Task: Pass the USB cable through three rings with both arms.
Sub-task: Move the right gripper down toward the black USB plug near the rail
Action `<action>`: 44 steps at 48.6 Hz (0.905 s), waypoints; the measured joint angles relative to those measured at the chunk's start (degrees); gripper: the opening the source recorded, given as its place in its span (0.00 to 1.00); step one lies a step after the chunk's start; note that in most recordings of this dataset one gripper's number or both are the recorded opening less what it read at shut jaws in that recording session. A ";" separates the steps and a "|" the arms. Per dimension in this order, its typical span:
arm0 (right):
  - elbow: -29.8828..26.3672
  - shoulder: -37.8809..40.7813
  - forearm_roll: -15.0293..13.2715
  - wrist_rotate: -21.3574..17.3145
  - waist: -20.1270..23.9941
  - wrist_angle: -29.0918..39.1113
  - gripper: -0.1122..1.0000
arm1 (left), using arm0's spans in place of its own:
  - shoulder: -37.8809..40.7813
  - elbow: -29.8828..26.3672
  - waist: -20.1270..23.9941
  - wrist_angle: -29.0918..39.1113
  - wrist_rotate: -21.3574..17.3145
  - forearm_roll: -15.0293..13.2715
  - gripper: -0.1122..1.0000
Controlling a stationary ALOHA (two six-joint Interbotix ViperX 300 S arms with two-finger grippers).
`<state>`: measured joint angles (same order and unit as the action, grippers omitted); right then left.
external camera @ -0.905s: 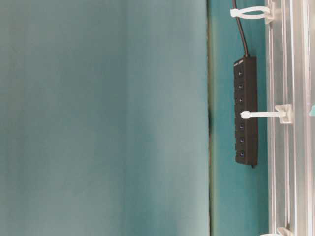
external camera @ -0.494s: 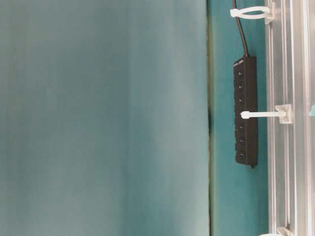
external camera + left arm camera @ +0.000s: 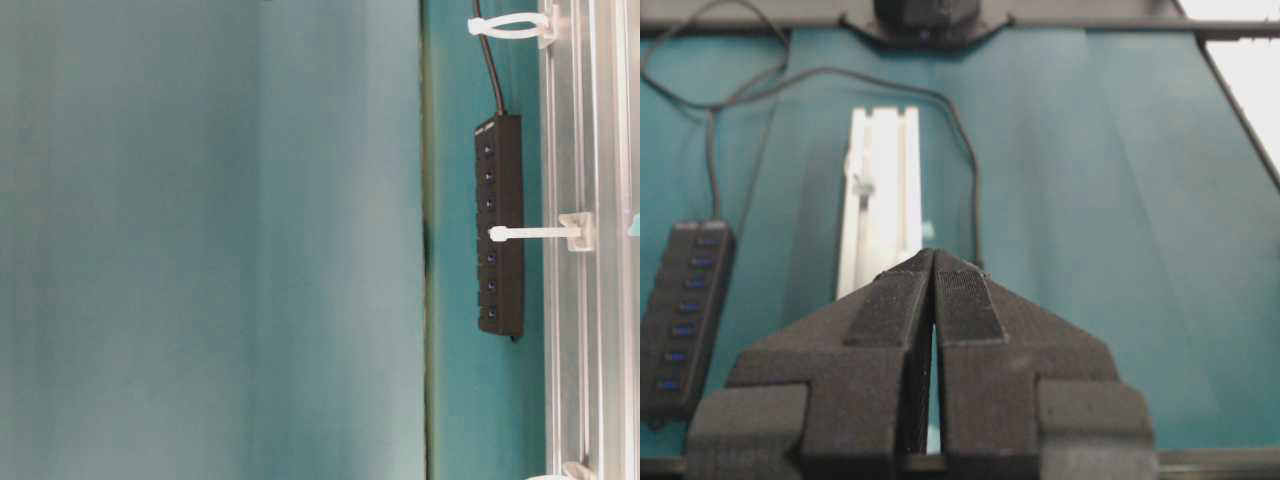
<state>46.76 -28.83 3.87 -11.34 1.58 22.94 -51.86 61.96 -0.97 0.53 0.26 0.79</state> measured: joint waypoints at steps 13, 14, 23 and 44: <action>-7.91 9.76 -1.41 0.00 0.97 10.55 0.01 | 0.09 0.00 0.00 0.88 0.00 -0.09 0.12; -8.61 10.46 -1.58 -0.09 1.05 11.51 0.01 | 0.09 0.09 0.00 0.97 0.00 -0.09 0.12; -12.92 14.68 -2.72 0.00 1.41 18.37 0.01 | 0.18 0.00 0.09 0.97 0.00 0.00 0.12; -17.93 20.39 -2.72 0.00 1.93 21.80 0.12 | 0.18 0.00 1.23 0.97 -0.09 -0.09 0.12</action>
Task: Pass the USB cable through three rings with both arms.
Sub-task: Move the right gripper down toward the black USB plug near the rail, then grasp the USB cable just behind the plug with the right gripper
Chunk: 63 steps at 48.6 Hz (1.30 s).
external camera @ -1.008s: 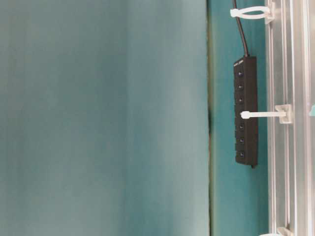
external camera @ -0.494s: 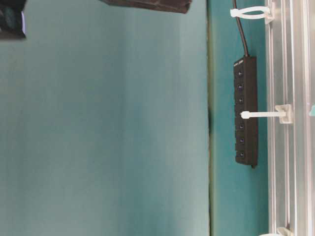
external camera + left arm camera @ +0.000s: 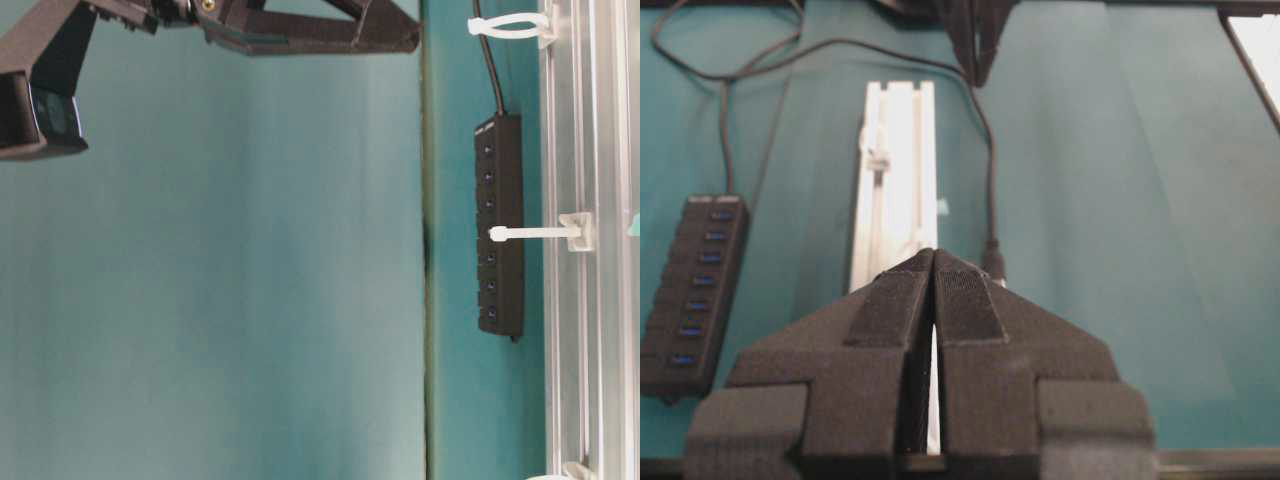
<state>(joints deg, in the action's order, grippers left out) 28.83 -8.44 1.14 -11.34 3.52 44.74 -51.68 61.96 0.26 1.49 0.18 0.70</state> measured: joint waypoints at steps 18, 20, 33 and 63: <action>-1.85 3.16 -0.09 0.00 0.09 2.46 0.91 | 0.00 0.00 0.09 0.09 0.00 0.00 0.12; -2.20 3.52 -0.09 0.00 0.26 3.25 0.87 | 0.00 0.00 0.18 0.09 0.00 0.09 0.12; -4.57 5.45 -0.18 0.00 1.85 6.77 0.21 | 0.26 0.00 0.26 0.00 0.00 0.00 0.12; -7.47 12.39 -0.18 0.53 2.29 2.46 0.00 | 0.62 0.00 0.26 0.00 0.00 0.00 0.12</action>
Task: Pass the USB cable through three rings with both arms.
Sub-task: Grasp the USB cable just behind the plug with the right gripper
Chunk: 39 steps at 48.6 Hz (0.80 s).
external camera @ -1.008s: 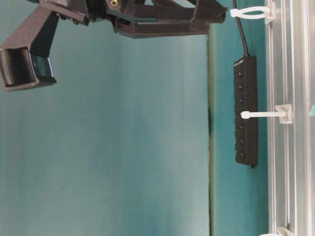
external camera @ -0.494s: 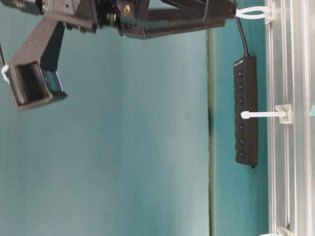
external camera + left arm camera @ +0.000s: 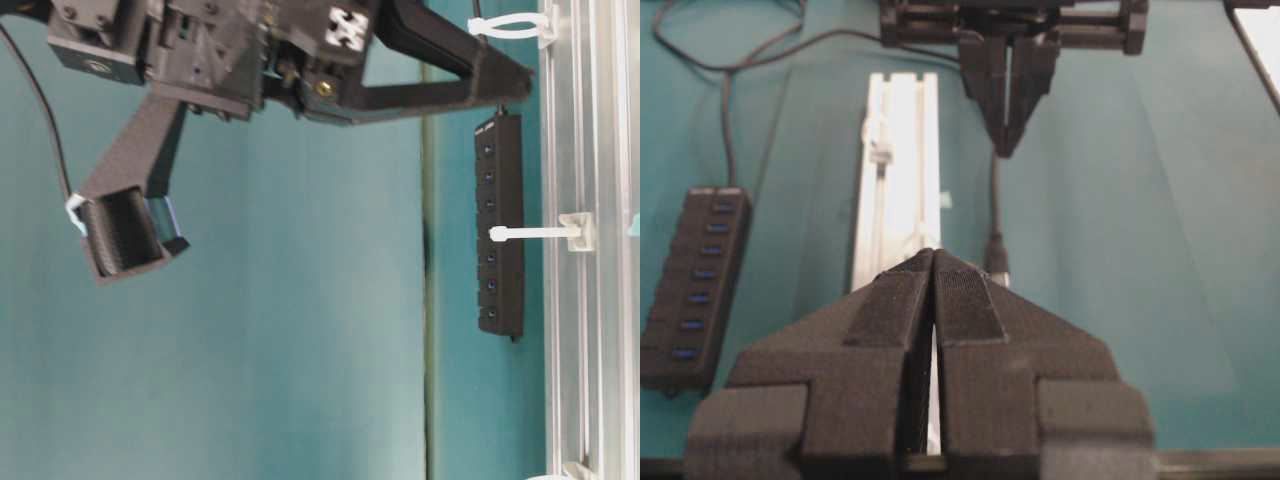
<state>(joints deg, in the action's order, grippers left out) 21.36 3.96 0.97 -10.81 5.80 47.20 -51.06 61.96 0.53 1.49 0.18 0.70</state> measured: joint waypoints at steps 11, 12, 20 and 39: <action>0.35 1.14 0.00 3.60 0.18 0.00 0.02 | -0.09 0.00 0.00 -0.26 0.00 0.09 0.12; 0.44 1.23 0.00 4.04 0.18 0.00 0.02 | -0.18 -0.09 0.00 -0.26 0.00 0.09 0.12; 0.79 2.02 0.00 4.83 0.18 -0.18 0.13 | -0.09 0.00 0.00 -0.26 0.00 0.00 0.12; 3.08 2.46 0.00 4.83 0.18 -3.16 0.64 | 0.62 0.00 -0.44 0.70 0.00 0.09 0.12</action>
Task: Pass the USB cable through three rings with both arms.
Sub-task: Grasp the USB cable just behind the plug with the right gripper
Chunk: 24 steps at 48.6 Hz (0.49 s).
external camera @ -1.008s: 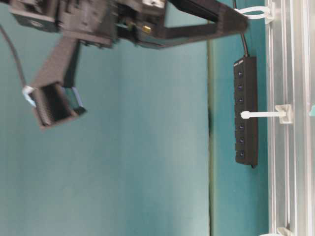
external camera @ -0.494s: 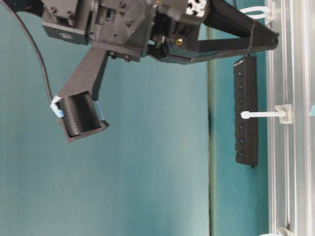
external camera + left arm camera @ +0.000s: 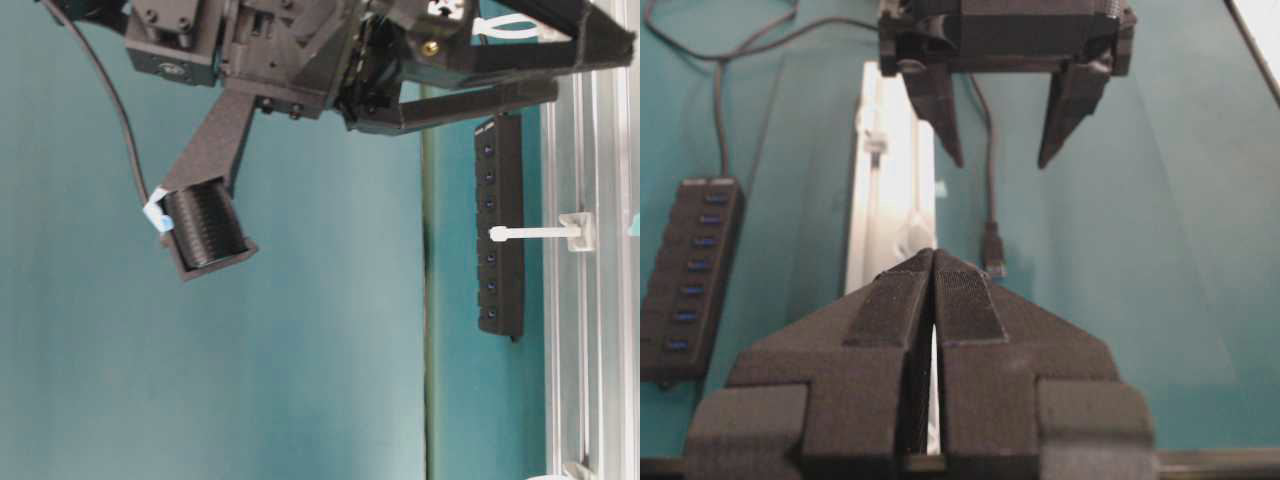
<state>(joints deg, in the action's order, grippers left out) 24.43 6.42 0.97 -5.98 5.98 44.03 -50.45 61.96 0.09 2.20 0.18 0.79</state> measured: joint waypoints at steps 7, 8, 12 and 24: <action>1.05 0.53 0.00 0.00 0.18 -2.46 0.64 | 0.00 0.00 0.00 0.09 0.18 0.00 0.12; 1.14 0.62 0.00 0.00 0.18 -2.72 0.64 | 0.00 0.00 0.00 0.09 0.18 -0.09 0.12; 1.32 1.05 0.00 0.00 0.26 -3.25 0.64 | 0.00 -0.09 0.00 0.09 0.97 -0.09 0.12; 1.32 2.37 0.00 0.00 0.44 -3.69 0.64 | 0.44 -0.09 0.00 0.70 3.08 -0.09 0.12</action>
<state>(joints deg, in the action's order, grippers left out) 25.75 8.79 0.97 -5.98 6.42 40.34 -50.01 61.88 0.09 2.90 3.25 0.70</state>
